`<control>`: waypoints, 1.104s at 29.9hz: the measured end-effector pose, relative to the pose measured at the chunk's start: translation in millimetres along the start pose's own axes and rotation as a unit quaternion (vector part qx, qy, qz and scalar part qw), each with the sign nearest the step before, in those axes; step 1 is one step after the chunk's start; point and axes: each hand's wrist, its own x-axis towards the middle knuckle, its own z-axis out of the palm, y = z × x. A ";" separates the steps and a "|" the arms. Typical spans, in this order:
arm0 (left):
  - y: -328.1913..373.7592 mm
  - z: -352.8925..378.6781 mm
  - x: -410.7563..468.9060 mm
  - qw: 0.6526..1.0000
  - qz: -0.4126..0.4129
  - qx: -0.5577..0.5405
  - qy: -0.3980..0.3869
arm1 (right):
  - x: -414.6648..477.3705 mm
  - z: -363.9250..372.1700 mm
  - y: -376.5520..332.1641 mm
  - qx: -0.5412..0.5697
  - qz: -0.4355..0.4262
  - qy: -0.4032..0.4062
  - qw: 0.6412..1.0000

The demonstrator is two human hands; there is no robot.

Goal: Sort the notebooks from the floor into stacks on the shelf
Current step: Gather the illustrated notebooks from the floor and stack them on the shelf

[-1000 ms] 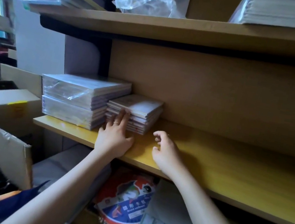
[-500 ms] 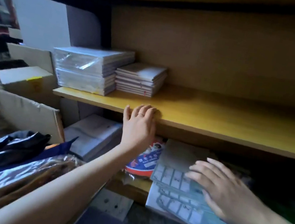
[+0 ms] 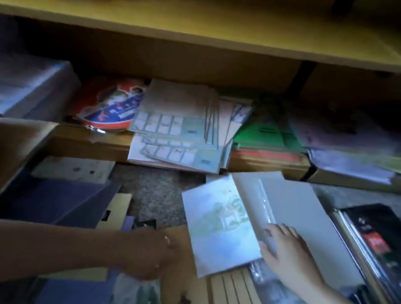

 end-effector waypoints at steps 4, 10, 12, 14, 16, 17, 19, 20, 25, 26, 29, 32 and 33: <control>5.1 38.3 3.5 0.997 -0.009 0.061 -0.052 | 5.3 0.4 -13.3 0.060 0.033 0.012 0.998; 9.4 49.6 -0.2 0.998 -0.018 0.059 0.015 | 25.3 1.3 -28.4 0.108 0.127 -0.088 0.982; 11.7 51.4 0.0 0.998 -0.015 0.063 0.025 | 29.7 2.2 -30.6 0.137 0.130 -0.125 0.974; 15.9 51.0 -0.6 0.997 -0.023 0.070 0.020 | 34.1 -7.5 -36.9 0.341 0.182 -0.183 0.904; 18.4 47.2 -1.1 0.998 -0.022 0.064 0.013 | 34.1 -24.7 -44.4 0.491 0.246 -0.246 0.798; 19.3 44.5 -2.2 0.999 -0.023 0.048 0.009 | 33.5 -32.1 -45.7 0.518 0.258 -0.271 0.769; 16.1 42.4 -5.4 0.999 -0.015 0.036 -0.016 | 28.6 -45.1 -50.9 0.528 0.253 -0.298 0.754; 13.4 42.9 -7.7 0.999 -0.015 0.018 -0.036 | 24.8 -48.3 -52.6 0.542 0.253 -0.293 0.745; 39.1 -14.7 -15.2 0.882 -0.076 -0.465 0.013 | 18.4 -76.0 -53.1 0.673 0.221 -0.206 0.675; 46.5 -31.4 -18.6 0.819 -0.086 -0.566 0.042 | 20.0 -83.0 -52.4 0.682 0.186 -0.193 0.680; 57.8 -79.1 -33.8 0.657 -0.047 -0.741 0.132 | 29.0 -100.8 -55.3 0.702 0.109 -0.157 0.687; 57.1 -111.9 -57.1 0.567 0.037 -0.806 0.164 | 42.0 -109.3 -62.3 0.699 0.065 -0.141 0.698; 55.2 -120.3 -63.9 0.548 0.055 -0.816 0.173 | 46.3 -112.6 -67.2 0.692 0.046 -0.135 0.708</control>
